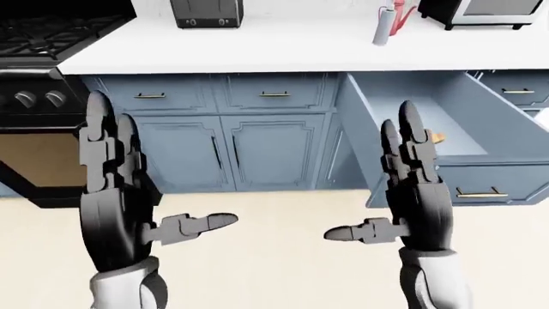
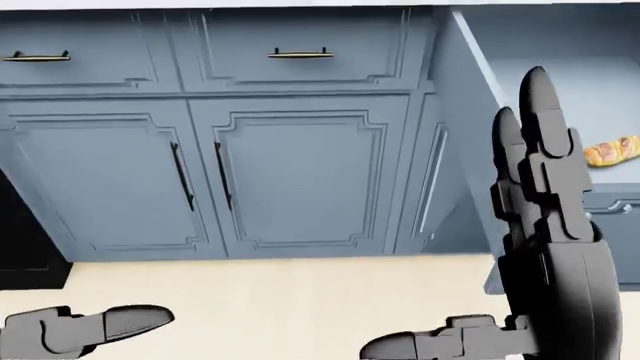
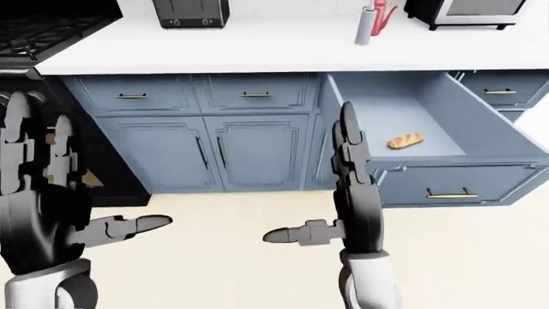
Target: Close the right drawer.
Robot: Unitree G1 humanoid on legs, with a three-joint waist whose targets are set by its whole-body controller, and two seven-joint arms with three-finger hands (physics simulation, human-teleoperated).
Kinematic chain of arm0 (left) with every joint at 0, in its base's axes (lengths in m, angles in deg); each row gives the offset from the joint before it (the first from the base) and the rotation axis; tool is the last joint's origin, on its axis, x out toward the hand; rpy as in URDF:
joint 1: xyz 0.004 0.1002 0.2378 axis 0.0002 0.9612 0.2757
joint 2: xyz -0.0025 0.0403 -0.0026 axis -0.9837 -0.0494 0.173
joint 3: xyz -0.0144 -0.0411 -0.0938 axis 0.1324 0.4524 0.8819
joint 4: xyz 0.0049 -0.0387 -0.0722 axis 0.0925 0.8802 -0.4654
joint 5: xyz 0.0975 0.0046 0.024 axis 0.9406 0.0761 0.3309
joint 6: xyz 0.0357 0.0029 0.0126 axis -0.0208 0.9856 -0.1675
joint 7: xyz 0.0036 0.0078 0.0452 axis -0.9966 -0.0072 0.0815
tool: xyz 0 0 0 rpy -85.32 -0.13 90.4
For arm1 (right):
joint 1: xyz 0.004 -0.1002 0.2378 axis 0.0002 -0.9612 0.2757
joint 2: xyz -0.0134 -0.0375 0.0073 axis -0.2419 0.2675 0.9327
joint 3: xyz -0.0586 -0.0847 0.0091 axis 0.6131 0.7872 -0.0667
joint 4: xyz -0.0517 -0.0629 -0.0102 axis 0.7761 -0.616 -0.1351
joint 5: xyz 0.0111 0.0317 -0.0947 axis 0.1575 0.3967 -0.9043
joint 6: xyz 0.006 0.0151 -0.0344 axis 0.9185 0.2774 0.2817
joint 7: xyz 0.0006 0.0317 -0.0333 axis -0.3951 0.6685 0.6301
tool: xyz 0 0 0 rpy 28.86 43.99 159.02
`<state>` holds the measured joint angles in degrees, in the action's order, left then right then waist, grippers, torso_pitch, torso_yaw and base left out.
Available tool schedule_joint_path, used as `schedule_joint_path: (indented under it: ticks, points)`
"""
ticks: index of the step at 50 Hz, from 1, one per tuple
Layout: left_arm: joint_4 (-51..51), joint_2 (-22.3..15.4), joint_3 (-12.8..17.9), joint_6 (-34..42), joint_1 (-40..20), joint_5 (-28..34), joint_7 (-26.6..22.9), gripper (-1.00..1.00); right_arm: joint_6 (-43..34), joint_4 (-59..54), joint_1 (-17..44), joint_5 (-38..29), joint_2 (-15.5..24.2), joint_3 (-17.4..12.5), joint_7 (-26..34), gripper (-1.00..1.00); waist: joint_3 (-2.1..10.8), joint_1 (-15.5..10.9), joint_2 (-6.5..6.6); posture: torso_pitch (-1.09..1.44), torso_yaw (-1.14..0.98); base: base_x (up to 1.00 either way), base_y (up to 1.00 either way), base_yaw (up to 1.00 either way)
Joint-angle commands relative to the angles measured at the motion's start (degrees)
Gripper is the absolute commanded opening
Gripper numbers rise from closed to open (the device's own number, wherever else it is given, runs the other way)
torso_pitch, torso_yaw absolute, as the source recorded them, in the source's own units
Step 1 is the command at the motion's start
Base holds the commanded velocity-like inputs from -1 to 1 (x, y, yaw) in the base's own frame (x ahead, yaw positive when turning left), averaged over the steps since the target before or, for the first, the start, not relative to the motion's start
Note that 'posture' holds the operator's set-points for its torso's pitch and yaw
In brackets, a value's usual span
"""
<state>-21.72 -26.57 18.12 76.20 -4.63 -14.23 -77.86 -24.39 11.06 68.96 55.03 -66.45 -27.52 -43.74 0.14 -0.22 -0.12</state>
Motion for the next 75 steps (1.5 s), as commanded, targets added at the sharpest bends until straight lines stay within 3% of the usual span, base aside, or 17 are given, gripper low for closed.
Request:
schedule_joint_path:
  ticks: [1, 6, 16, 37, 39, 46, 52, 54, 56, 57, 59, 62, 68, 70, 72, 73, 75]
  points:
    - [-2.6, 0.0, -0.1, -1.5, -0.1, 0.4, -0.1, 1.0, 1.5, 2.9, -0.1, -0.6, -0.1, 0.2, -0.4, 1.0, 0.42, 0.0, -0.02, 0.0, 0.0, 0.0, 0.0, 0.0]
    - [-5.7, 0.2, -1.7, -3.3, 1.1, 3.1, -0.6, 1.0, 2.1, 8.3, -1.4, 1.4, -0.3, -3.7, -0.3, 1.0, 0.03, 0.0, -0.21, 0.0, 0.0, 0.0, 0.0, 0.0]
    - [-11.4, 0.9, -2.2, -2.4, 2.3, 3.4, -1.4, 1.0, -1.3, 20.2, -2.2, -1.4, -0.1, 0.7, 2.1, 1.0, -0.57, 0.2, -0.19, 0.0, 0.0, 0.0, 0.0, 0.0]
    - [-11.5, 1.7, -3.5, -11.3, 5.9, 2.1, -1.5, 1.0, 1.0, 18.5, -2.7, 1.4, -0.6, -1.1, -0.1, 1.0, -0.03, 0.5, 0.02, 0.0, 0.0, 0.0, 0.0, -0.01]
    - [-11.5, 1.7, -3.6, -11.4, 6.0, 2.2, -1.5, 1.0, 0.9, 18.4, -2.6, 1.3, -0.7, -1.1, -0.2, 1.0, -1.71, 0.4, 0.29, 0.0, 0.0, 0.0, 0.0, -0.34]
    - [-11.5, 1.6, -3.9, -11.5, 6.2, 2.1, -1.4, 1.0, 1.3, 18.3, -2.9, 1.4, -0.6, -0.8, 0.0, 1.0, -2.83, 1.6, -1.17, 0.0, 0.0, 0.0, 0.0, -0.53]
    - [-11.5, 1.9, -4.4, -11.8, 6.6, 2.2, -1.5, 1.0, 1.7, 18.1, -3.3, 1.3, -0.5, -0.5, 0.1, 1.0, -2.68, 1.7, 0.78, 0.0, 0.0, 0.0, 0.0, -0.76]
    - [-11.5, 2.0, -4.7, -12.1, 6.8, 2.4, -1.6, 1.0, 1.9, 18.0, -3.4, 1.3, -0.5, -0.4, 0.3, 1.0, -3.3, 1.3, 2.49, 0.0, 0.0, 0.0, 0.0, -0.77]
    - [-11.5, 2.2, -4.9, -12.2, 7.0, 2.6, -1.7, 1.0, 2.1, 17.8, -3.5, 1.2, -0.5, -0.3, 0.4, 1.0, -2.74, 0.5, 5.77, 0.0, 0.0, 0.0, 0.0, -0.77]
    - [-11.5, 2.2, -4.9, -12.2, 7.0, 2.6, -1.8, 1.0, 2.1, 17.9, -3.5, 1.1, -0.5, -0.2, 0.4, 1.0, -2.54, 0.1, 5.02, 0.0, 0.0, 0.0, 0.0, -0.77]
    - [-11.5, 2.5, -5.7, -12.5, 7.5, 2.7, -1.8, 1.0, 2.3, 17.8, -3.8, 0.7, -0.3, 0.2, 0.8, 1.0, -4.48, 0.3, 4.84, 0.0, 0.0, 0.21, 0.0, -0.78]
    - [-11.5, 2.6, -5.7, -12.5, 7.5, 2.8, -1.9, 1.0, 2.6, 17.5, -3.9, 0.7, -0.4, 0.4, 0.9, 1.0, -3.28, 0.5, 4.04, 0.0, 0.0, 0.2, 0.0, -0.77]
    - [-11.5, 2.6, -5.6, -12.6, 7.5, 2.6, -1.9, 1.0, 2.5, 17.6, -3.8, 0.6, -0.3, 0.4, 0.9, 1.0, -3.16, -0.1, 1.13, 0.0, 0.0, 0.23, 0.0, -0.77]
    - [-11.5, 2.5, -5.8, -12.6, 7.6, 2.7, -1.9, 1.0, 2.5, 17.5, -3.8, 0.7, -0.3, 0.3, 0.9, 1.0, -2.73, -0.1, -0.54, 0.0, 0.0, 0.24, 0.0, -0.77]
    - [-11.5, 2.5, -5.8, -12.6, 7.6, 2.7, -1.9, 1.0, 2.5, 17.4, -3.8, 0.6, -0.3, 0.4, 0.9, 1.0, -1.07, 0.9, -4.49, 0.0, 0.0, 0.25, 0.0, -0.77]
    - [-11.5, 2.5, -5.8, -12.6, 7.6, 2.6, -1.9, 1.0, 2.3, 17.5, -3.7, 0.7, -0.3, 0.2, 0.9, 1.0, -2.64, 1.6, -2.36, 0.0, 0.0, 0.25, 0.0, -0.77]
    - [-11.5, 2.5, -5.9, -12.7, 7.7, 2.6, -1.9, 1.0, 2.4, 17.5, -3.8, 0.6, -0.3, 0.3, 1.0, 1.0, -2.24, 2.1, -1.93, 0.0, 0.0, 0.26, 0.0, -0.77]
